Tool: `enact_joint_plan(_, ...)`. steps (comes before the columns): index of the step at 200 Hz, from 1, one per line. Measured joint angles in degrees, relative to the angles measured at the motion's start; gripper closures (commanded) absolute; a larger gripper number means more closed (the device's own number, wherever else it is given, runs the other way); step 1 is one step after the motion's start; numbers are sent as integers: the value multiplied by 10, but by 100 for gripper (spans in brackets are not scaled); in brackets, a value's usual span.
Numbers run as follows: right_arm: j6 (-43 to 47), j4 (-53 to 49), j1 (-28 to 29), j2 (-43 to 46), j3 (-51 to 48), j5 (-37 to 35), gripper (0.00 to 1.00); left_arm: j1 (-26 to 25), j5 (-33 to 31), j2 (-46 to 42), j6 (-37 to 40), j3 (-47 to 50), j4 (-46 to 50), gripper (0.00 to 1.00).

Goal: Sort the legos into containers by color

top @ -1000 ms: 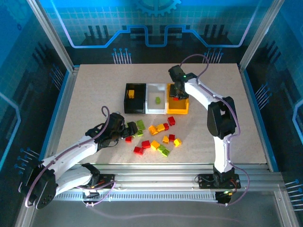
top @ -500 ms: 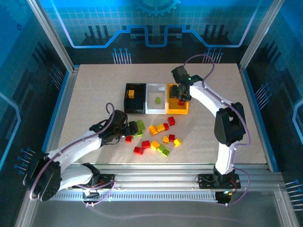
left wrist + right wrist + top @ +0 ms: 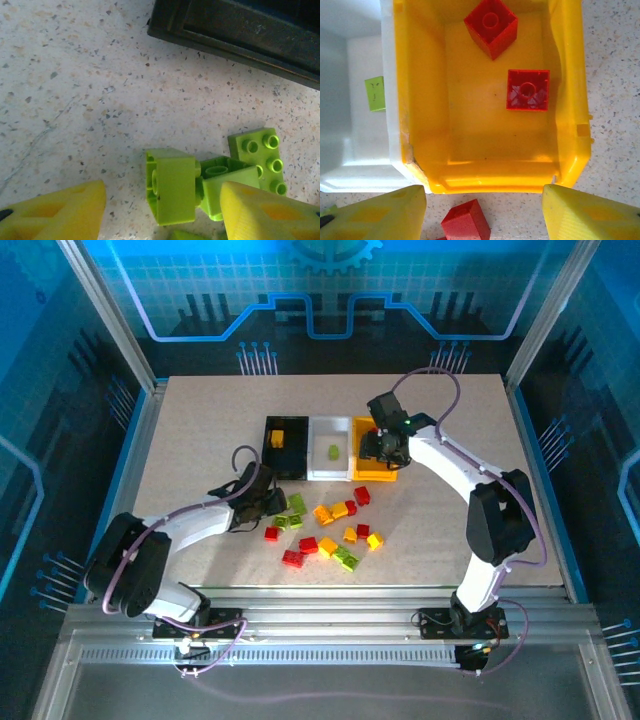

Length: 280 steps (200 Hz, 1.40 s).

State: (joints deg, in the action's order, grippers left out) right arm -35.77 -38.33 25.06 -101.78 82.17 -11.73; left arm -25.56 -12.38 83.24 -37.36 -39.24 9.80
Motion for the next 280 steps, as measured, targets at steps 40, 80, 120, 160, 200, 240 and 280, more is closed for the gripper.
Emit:
enact_joint_plan(40,0,8,0,0,-2,2,36,10,0,11,0,0,-27,52)
enact_joint_plan(80,0,9,-3,0,-5,4,36,11,-14,2,-2,6,-24,58)
enact_joint_plan(120,0,12,-4,0,-5,7,36,11,-26,-56,-2,48,2,54)
enact_joint_plan(160,0,19,-4,0,-6,14,36,11,-25,-65,-4,53,2,48)
enact_joint_plan(200,-2,24,-4,9,-20,17,36,11,-27,-7,-1,34,-11,56)
enact_joint_plan(240,-2,24,-7,23,-27,17,36,11,-40,23,-1,31,-16,72)
enact_joint_plan(280,-2,25,-10,25,-27,17,36,11,-43,22,0,30,-14,70)
